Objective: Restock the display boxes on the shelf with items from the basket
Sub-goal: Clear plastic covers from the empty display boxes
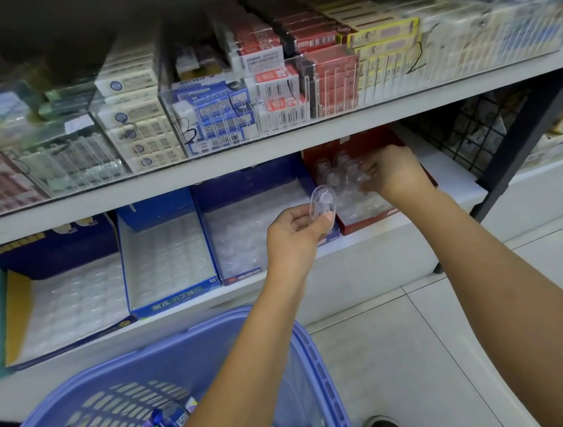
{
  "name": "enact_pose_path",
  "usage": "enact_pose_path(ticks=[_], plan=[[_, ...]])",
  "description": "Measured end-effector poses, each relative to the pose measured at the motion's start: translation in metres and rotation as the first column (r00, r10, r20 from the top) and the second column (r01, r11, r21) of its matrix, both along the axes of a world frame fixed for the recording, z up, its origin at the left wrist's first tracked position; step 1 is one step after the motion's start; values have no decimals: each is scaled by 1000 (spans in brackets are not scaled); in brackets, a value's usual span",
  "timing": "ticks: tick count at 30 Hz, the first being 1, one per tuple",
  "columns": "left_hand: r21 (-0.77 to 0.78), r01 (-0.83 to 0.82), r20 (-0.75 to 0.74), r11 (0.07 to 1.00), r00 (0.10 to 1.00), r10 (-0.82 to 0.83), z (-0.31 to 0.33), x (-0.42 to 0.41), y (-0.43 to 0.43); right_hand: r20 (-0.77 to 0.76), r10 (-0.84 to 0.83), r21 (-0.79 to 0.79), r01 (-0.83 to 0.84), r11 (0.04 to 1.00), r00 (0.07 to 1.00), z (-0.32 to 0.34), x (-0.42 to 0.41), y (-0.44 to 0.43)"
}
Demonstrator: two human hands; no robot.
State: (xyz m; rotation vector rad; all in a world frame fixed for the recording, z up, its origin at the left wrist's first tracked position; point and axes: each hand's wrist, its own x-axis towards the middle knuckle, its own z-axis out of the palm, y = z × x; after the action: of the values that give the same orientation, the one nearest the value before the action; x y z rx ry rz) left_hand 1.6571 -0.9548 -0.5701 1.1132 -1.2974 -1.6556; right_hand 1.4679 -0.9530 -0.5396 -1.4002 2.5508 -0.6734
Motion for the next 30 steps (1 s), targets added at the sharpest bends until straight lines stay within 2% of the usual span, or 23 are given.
enact_pose_path(ticks=[2, 4, 6, 7, 8, 10, 12, 14, 16, 17, 19, 22, 25, 30], plan=[[-9, -5, 13, 1000, 1000, 5, 3, -6, 2, 19, -2, 15, 2, 1000, 1000, 7, 2, 3], [-37, -20, 20, 999, 1000, 21, 6, -13, 3, 80, -12, -132, 22, 991, 997, 16, 5, 9], [-110, -57, 28, 992, 998, 60, 9, -23, 1, 318, 95, -318, 11, 948, 943, 26, 9, 18], [-163, -77, 28, 984, 996, 82, 11, -28, 0, 417, 184, -325, -43, 945, 890, 31, 14, 21], [-214, -93, 26, 972, 995, 101, 12, -33, -1, 448, 247, -285, -125, 950, 859, 33, 18, 23], [-282, -111, 24, 953, 992, 122, 16, -43, -2, 398, 290, -241, -205, 949, 870, 35, 24, 23], [-329, -84, 45, 941, 994, 104, 17, -49, 0, 340, 245, -293, -146, 945, 908, 34, 22, 20], [-458, 41, 178, 888, 983, 47, 11, -47, 5, 263, 176, -344, -78, 936, 949, 27, 17, 17], [-629, 289, 464, 722, 885, 49, -5, -40, 13, 188, 138, -358, -63, 932, 972, 17, 15, 13], [-657, 415, 579, 630, 812, 69, -15, -35, 17, 159, 137, -349, -74, 934, 978, 10, 15, 10], [-633, 576, 706, 518, 704, 80, -32, -25, 23, 83, 135, -299, -105, 949, 987, -4, 18, 4], [-620, 655, 759, 432, 641, 117, -46, -16, 22, -67, 115, -251, -128, 959, 991, -22, 20, -4], [-620, 674, 769, 402, 623, 144, -49, -15, 20, -210, 64, -222, -112, 969, 976, -31, 17, -8], [-608, 686, 779, 399, 612, 136, -52, -15, 17, -276, 30, -156, -76, 985, 961, -35, 19, -8]])
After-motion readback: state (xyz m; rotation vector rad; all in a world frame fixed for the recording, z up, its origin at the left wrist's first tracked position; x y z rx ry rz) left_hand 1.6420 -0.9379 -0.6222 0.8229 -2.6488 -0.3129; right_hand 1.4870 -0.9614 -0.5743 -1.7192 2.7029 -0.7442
